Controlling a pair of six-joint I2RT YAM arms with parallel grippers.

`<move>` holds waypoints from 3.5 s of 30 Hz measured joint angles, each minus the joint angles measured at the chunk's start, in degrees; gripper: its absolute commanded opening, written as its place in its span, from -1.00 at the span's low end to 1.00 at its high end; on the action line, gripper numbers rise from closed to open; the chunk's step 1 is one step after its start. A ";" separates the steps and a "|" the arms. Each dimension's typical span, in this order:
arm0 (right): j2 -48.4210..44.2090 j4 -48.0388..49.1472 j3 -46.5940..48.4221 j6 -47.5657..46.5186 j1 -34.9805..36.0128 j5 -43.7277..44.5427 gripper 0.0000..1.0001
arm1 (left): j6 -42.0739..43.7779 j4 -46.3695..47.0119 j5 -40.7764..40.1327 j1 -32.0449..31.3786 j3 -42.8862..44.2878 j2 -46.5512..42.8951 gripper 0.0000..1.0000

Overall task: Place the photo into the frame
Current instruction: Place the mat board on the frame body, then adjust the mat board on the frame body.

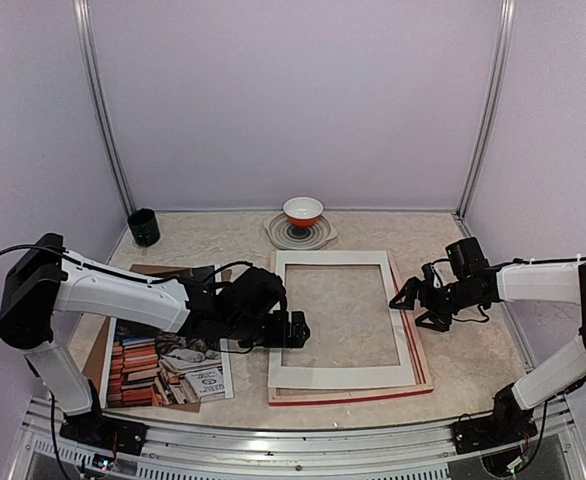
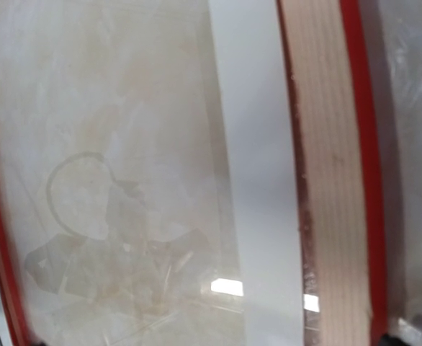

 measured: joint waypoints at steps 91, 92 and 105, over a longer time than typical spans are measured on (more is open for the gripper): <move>-0.70 -11.15 16.39 -8.50 -0.20 11.32 0.98 | 29.88 0.83 6.47 22.84 44.24 31.39 0.98; 0.94 -12.00 19.76 -9.44 -0.42 11.69 0.98 | 30.01 0.85 7.02 23.08 43.63 31.36 0.98; 34.97 -18.82 58.84 -18.43 -1.36 8.79 0.99 | 27.65 3.21 10.40 23.17 32.11 26.73 0.98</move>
